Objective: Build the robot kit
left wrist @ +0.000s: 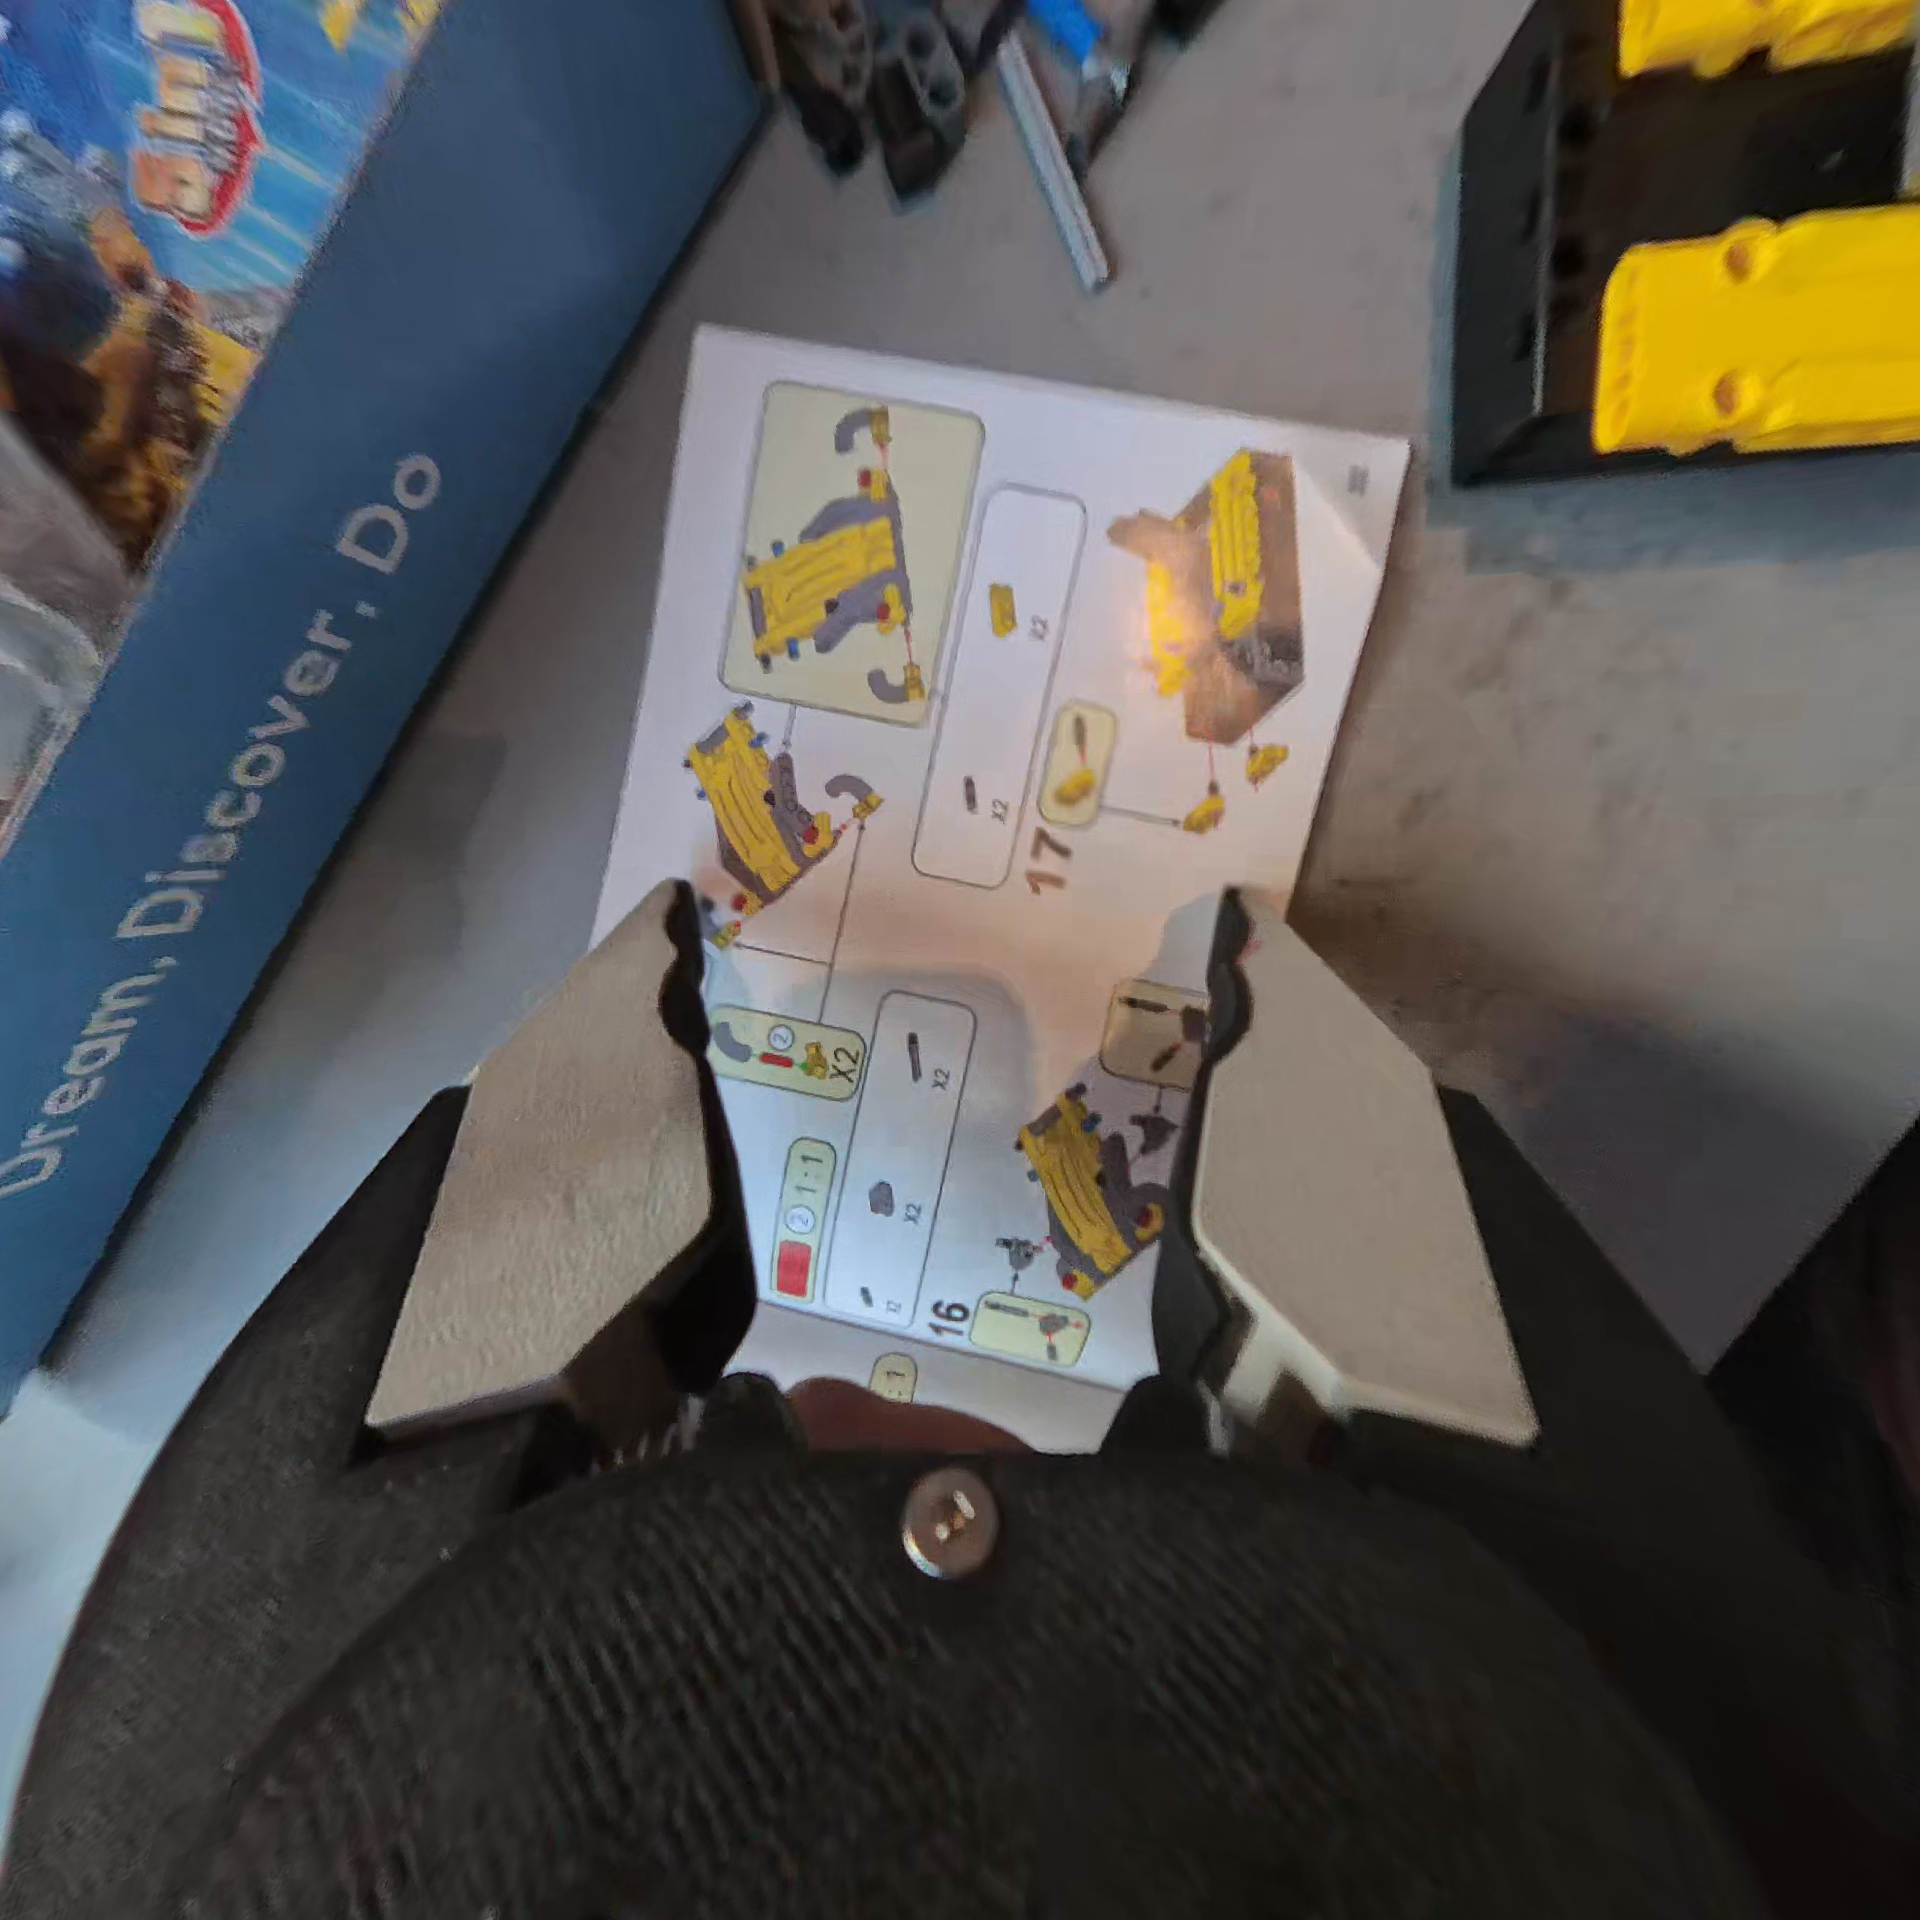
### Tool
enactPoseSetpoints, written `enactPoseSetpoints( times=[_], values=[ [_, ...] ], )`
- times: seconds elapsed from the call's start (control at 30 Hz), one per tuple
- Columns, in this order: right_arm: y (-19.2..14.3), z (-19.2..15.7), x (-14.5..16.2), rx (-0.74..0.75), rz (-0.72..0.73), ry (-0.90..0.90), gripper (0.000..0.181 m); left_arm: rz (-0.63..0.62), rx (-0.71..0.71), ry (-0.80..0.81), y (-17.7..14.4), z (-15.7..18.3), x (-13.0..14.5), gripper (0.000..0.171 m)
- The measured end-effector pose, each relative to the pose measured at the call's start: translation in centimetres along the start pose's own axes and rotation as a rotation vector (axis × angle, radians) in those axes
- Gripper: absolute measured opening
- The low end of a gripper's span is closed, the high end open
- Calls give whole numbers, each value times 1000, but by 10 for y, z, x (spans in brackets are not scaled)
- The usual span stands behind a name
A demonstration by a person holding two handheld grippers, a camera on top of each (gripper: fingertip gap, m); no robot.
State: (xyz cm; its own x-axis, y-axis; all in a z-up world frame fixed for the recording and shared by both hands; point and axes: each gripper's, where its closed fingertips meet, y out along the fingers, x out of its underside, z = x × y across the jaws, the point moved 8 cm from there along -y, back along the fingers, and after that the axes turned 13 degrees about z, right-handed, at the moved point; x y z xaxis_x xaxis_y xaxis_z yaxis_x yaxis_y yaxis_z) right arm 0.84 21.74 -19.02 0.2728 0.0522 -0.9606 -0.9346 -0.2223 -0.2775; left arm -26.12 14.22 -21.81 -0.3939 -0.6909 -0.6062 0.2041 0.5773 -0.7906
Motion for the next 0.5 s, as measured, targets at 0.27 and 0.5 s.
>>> enactPoseSetpoints(
  times=[0.27,0.5],
  values=[
    [-12,1,-1,2,36,41,60,30,48,-71,2,1,5,92],
    [-17,-4,-7,12,55,19,57,50,74,-13,3,9,-1,85]
  ],
)
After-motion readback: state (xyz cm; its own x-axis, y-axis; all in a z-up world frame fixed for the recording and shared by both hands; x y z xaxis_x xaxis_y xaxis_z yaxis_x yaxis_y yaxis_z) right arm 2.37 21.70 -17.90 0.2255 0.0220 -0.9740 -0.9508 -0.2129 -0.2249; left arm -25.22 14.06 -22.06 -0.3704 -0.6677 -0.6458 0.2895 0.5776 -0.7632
